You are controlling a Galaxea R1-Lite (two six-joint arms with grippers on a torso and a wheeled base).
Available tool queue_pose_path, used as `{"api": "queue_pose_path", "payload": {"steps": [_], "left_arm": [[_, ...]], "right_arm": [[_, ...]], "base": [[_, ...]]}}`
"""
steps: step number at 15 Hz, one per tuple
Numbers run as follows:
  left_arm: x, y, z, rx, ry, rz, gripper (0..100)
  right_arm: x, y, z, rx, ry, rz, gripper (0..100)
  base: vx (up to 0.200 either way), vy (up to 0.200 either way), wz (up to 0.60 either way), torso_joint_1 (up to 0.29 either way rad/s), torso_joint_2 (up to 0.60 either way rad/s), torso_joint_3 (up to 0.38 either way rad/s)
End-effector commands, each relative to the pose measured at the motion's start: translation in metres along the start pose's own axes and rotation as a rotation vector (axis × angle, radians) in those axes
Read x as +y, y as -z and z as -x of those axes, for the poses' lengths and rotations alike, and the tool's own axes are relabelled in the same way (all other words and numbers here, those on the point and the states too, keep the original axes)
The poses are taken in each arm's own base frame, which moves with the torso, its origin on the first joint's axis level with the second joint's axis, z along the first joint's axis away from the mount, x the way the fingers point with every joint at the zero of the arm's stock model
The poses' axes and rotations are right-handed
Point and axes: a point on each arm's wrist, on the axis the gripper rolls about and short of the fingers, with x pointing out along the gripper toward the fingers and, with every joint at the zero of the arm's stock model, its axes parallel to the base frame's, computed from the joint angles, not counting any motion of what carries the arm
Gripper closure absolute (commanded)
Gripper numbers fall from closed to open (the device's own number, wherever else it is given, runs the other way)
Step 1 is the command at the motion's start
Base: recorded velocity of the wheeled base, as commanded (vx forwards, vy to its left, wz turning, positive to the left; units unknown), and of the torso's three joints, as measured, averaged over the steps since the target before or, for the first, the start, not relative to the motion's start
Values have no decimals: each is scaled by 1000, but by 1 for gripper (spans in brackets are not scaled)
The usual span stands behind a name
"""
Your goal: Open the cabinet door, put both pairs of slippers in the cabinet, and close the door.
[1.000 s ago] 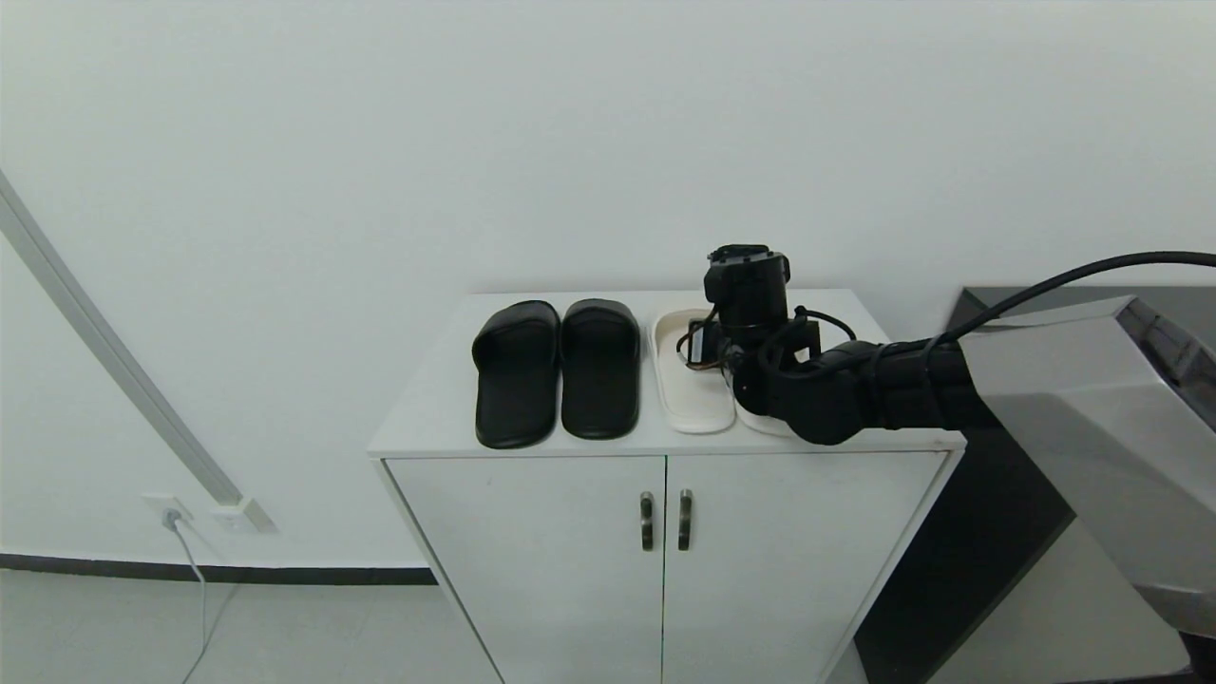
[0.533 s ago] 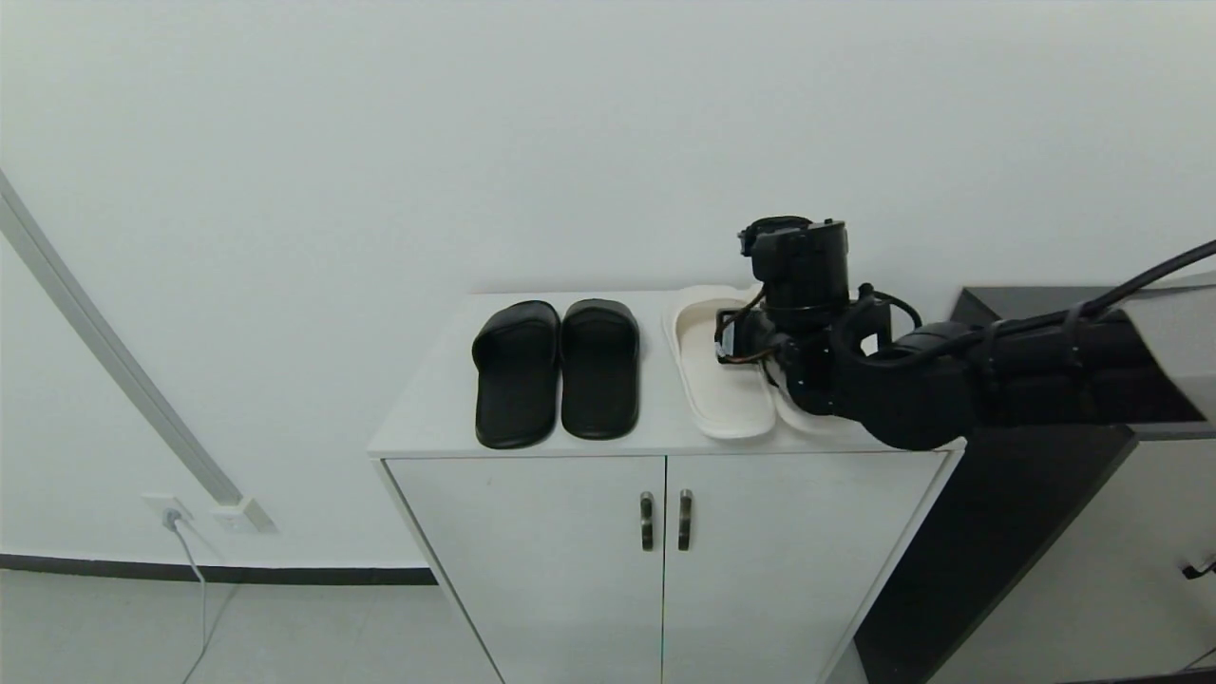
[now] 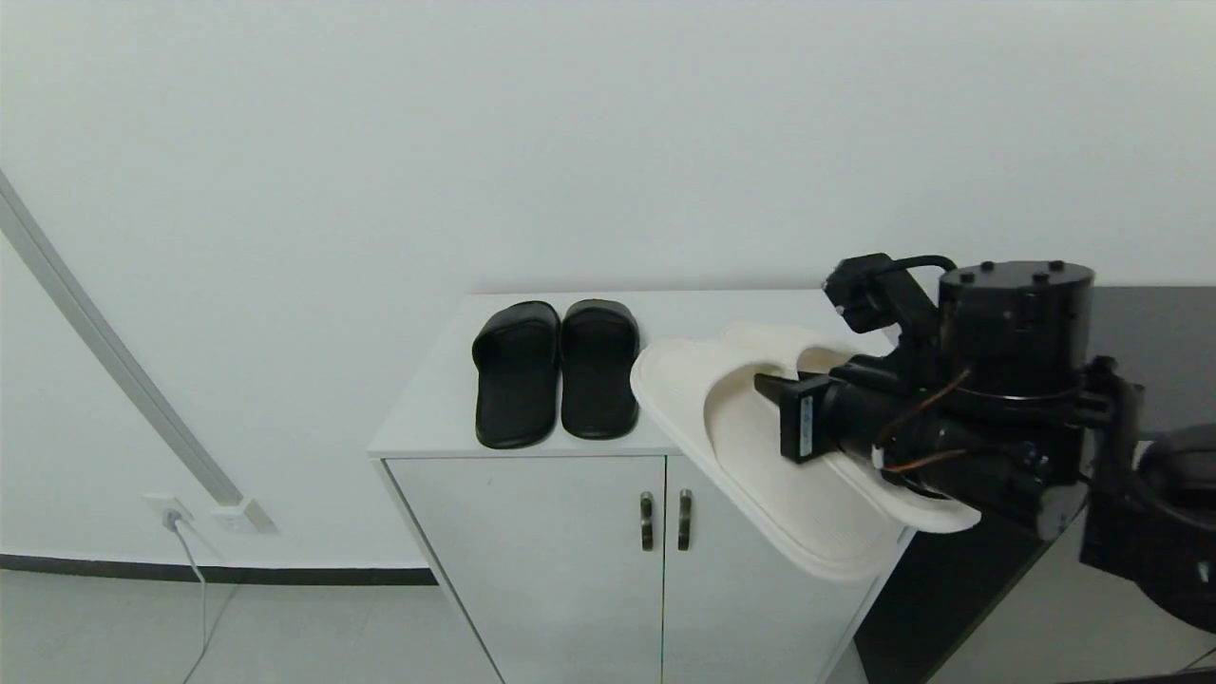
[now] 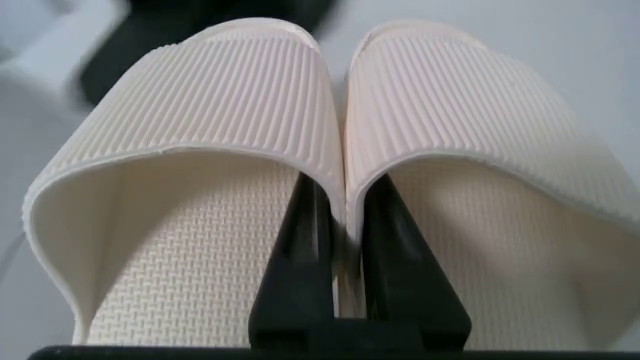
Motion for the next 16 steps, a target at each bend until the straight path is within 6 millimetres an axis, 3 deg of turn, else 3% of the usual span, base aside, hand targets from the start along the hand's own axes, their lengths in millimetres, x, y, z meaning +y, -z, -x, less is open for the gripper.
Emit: {"api": "queue_pose_path", "payload": {"steps": [1, 8, 14, 16], "left_arm": [[0, 0, 0, 1, 0, 0, 100], [0, 0, 0, 1, 0, 0, 100], [0, 0, 0, 1, -1, 1, 100], [0, 0, 0, 1, 0, 1, 100]], "right_arm": [[-2, 3, 40, -17, -164, 4, 100], [-1, 13, 47, 19, -264, 7, 100], [0, 16, 49, 30, -271, 11, 100], [0, 20, 49, 36, -269, 40, 100]], "base": [[0, 0, 0, 0, 0, 0], [0, 0, 0, 0, 0, 0], [-200, 0, 0, -1, 2, 4], [0, 0, 0, 0, 0, 0]]}}
